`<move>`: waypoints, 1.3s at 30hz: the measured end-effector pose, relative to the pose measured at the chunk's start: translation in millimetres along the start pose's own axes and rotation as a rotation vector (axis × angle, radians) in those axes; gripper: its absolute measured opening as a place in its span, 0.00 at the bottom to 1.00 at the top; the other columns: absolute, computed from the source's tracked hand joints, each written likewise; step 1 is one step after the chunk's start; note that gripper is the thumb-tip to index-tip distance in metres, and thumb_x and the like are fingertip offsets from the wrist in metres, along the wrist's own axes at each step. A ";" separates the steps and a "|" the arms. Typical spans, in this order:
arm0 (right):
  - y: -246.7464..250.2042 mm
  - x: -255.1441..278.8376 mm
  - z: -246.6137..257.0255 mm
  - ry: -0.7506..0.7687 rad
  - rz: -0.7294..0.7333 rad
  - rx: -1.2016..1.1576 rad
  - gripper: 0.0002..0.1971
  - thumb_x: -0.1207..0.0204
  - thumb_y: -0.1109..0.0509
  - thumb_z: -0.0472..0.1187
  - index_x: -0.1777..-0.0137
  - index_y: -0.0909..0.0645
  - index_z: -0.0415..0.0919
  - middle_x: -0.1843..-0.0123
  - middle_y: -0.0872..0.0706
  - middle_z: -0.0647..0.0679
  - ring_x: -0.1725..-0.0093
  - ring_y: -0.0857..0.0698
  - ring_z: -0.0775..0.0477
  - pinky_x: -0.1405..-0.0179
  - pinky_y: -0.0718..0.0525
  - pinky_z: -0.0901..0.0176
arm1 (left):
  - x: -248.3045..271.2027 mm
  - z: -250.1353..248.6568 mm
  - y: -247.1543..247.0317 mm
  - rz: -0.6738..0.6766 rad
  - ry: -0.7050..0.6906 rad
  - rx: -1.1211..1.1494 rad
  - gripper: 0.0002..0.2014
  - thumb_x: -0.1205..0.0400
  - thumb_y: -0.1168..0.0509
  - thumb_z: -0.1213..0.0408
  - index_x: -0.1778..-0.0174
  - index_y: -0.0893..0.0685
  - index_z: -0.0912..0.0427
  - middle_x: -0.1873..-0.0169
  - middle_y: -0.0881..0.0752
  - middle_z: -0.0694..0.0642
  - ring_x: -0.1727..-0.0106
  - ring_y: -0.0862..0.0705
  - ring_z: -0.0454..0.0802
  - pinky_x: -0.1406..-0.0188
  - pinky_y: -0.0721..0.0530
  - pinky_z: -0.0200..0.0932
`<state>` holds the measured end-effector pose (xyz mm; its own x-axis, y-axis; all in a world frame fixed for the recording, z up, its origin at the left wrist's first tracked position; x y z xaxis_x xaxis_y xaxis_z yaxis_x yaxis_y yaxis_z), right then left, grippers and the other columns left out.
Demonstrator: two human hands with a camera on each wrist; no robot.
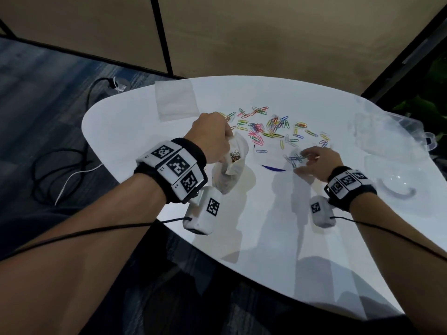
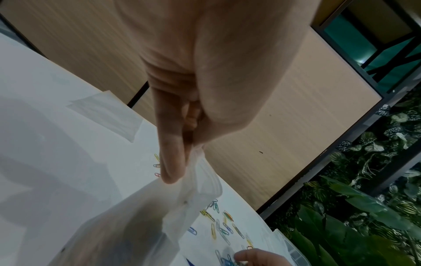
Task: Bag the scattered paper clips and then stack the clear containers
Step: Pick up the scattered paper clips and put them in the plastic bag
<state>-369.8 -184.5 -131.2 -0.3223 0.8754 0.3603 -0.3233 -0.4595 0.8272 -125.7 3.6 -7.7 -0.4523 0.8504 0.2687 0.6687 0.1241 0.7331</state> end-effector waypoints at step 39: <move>22.9 13.3 104.6 0.108 0.368 -0.966 0.08 0.25 0.26 0.28 0.47 0.13 0.29 0.55 0.08 0.41 0.52 0.10 0.44 0.51 0.11 0.64 | -2.7 -8.3 -0.6 0.029 -0.021 -0.063 0.15 0.18 0.39 0.74 0.40 0.12 0.62 0.47 0.11 0.63 0.50 0.09 0.62 0.42 0.10 0.52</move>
<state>-288.4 -167.7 -62.3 -0.6077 0.6607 0.4406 -0.7489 -0.6614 -0.0411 -129.8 -3.1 -3.6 -0.4202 0.8638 0.2780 0.6428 0.0670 0.7631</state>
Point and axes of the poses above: each hand's wrist, its own x-axis away from the middle knuckle, its own y-axis out of the back of the hand, z = x × y, the point moved 1 cm from there along -x, towards the middle knuckle
